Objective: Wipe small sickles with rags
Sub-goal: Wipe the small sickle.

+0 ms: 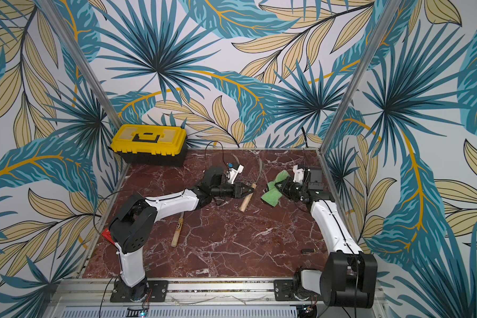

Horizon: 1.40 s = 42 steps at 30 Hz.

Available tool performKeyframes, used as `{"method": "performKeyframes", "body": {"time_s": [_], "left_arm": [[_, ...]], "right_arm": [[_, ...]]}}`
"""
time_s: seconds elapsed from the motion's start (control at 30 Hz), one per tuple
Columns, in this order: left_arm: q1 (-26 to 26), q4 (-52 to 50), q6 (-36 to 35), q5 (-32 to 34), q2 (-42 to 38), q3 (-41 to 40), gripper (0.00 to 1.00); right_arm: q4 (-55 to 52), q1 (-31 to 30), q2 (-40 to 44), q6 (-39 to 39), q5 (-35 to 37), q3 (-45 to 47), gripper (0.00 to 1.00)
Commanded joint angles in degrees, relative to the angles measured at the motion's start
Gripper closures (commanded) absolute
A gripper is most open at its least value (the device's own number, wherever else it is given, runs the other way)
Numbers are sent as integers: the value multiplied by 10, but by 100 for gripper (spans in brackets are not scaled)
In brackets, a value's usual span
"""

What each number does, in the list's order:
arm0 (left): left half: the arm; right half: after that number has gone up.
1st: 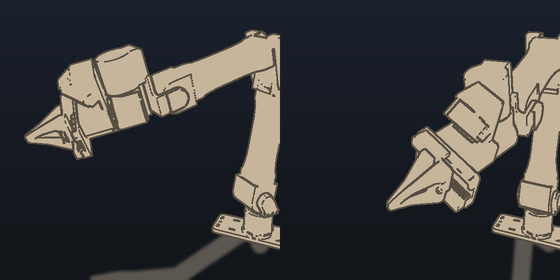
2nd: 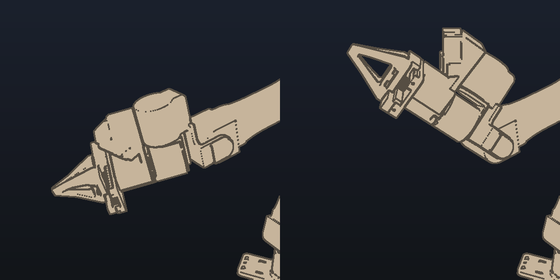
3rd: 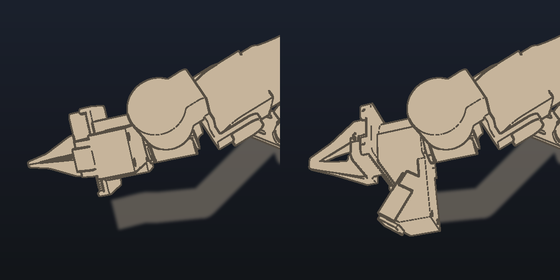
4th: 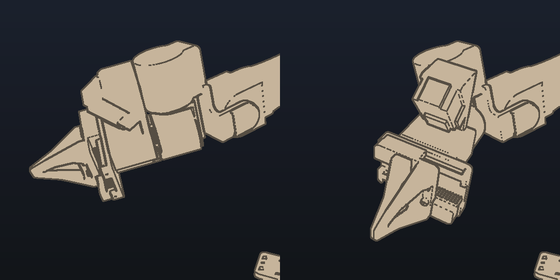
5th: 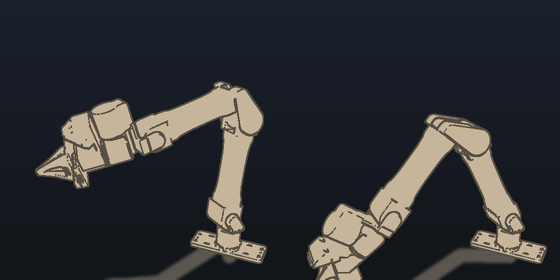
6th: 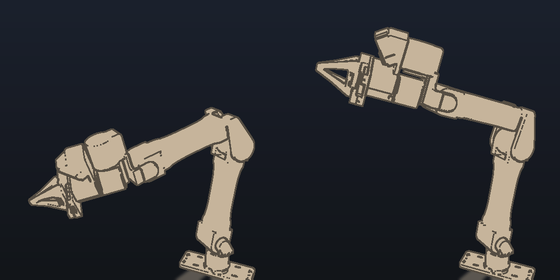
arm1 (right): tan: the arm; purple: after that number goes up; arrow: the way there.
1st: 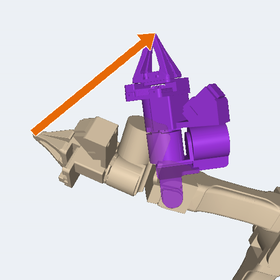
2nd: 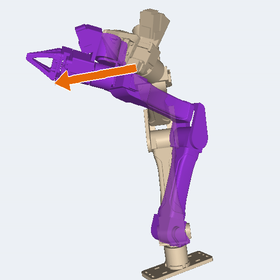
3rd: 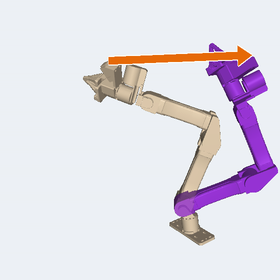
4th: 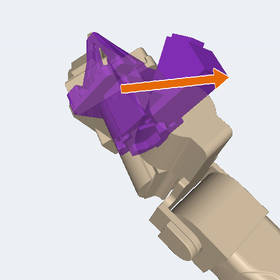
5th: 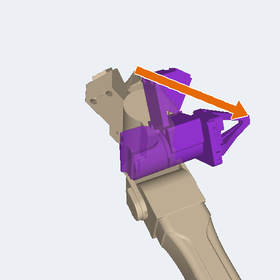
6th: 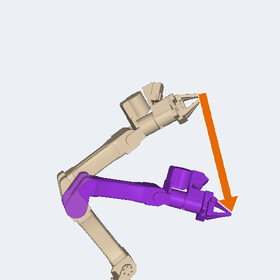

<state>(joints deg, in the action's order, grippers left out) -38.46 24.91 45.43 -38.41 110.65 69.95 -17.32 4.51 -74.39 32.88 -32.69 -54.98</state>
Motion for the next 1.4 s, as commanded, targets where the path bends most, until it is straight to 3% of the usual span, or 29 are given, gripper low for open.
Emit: {"method": "performKeyframes", "body": {"time_s": [0.0,0.13,0.2,0.5,0.7,1.37], "left_arm": [[21,279,170,-58,18,-39,100],[41,478,297,-47,58,-70,100],[45,520,319,-40,68,-78,100],[45,557,327,-38,68,-94,100],[47,560,334,-47,70,-77,100],[70,564,347,-29,127,-16,100]], "right_arm": [[86,-14,-17,46,-64,-13,92],[72,-36,-41,32,-70,-55,92],[55,-48,-56,18,-68,-80,92],[-40,-115,-135,-41,-56,-200,92],[-54,-152,-152,-62,-53,-219,92],[-57,-293,-67,-56,55,-77,92]]}}
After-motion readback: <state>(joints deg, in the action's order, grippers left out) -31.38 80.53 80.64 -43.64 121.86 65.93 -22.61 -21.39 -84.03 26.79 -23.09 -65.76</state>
